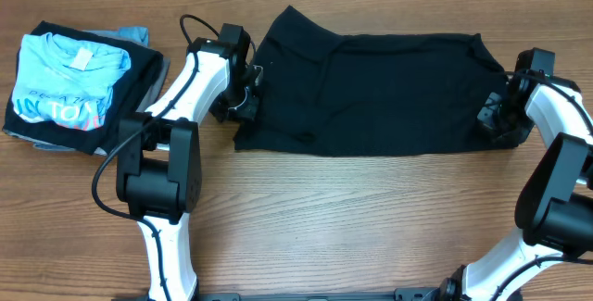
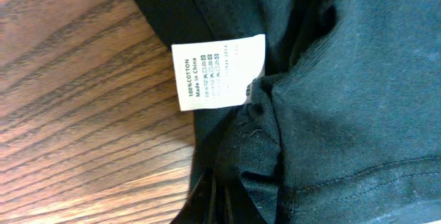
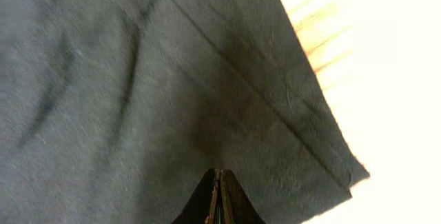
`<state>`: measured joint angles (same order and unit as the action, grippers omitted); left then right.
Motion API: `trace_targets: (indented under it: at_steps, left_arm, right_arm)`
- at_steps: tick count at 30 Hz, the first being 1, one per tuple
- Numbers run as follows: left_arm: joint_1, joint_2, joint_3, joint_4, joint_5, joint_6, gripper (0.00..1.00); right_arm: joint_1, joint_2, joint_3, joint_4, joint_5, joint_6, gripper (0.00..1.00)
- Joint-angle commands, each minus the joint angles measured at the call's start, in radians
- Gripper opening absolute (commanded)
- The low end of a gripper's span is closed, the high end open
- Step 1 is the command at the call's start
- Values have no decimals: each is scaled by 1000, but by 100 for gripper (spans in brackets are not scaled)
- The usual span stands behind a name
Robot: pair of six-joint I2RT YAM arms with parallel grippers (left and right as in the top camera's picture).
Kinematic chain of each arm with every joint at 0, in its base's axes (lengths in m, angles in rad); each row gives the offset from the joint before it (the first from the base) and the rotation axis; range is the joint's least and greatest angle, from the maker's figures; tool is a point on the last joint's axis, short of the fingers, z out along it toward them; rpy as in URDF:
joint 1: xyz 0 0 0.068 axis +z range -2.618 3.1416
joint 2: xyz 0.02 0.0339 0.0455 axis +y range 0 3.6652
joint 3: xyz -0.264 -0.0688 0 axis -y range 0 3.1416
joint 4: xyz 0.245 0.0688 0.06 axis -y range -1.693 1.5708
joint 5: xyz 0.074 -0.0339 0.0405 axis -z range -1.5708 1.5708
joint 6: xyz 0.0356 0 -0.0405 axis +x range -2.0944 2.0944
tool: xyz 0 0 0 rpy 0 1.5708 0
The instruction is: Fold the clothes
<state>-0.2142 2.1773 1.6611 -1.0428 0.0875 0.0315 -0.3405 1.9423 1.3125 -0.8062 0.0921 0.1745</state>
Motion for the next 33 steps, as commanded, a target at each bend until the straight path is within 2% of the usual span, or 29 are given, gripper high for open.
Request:
trace_targets:
  at_steps: [1,3,4,5,6,7,8,9,14,21,29,32,33]
  left_arm:
    - [-1,-12,26,-2,-35,-13,7]
    - [-1,-12,26,-11,-35,-13,10]
    - [-1,-12,26,-16,-35,-13,11]
    - [-1,-12,26,-20,-35,-13,11]
    - [-1,-12,26,-25,-35,-13,13]
    - [-1,-12,26,-26,-35,-13,13]
    - [-1,-12,26,-28,-36,-13,13]
    - [-1,-12,26,-28,-37,-13,13]
    - [8,-12,26,-25,-43,-18,16]
    - [42,-12,26,-18,-42,-40,17]
    - [45,-12,26,-14,-1,-43,17]
    - [45,-12,26,-10,-1,-48,18]
    - [46,-12,26,-9,-1,-48,18]
  right_arm:
    - [-3,-14,32,-8,-53,-58,5]
    - [-4,-25,80,-46,-56,-79,10]
    - [-8,-31,99,-59,-56,-78,17]
    - [-15,-37,120,-73,-57,-78,29]
    - [-22,-39,132,-84,-57,-78,51]
    - [-31,-39,140,-93,-57,-78,68]
    - [-43,-39,142,-105,-56,-79,77]
    - [-53,-39,142,-113,-56,-79,80]
    - [-150,-36,141,-148,-71,-81,83]
    - [-289,-18,140,-213,-329,-280,75]
    - [-283,-18,140,-95,-382,-642,72]
    - [-283,-18,141,-66,-384,-657,72]
    - [-283,-18,142,-54,-390,-645,78]
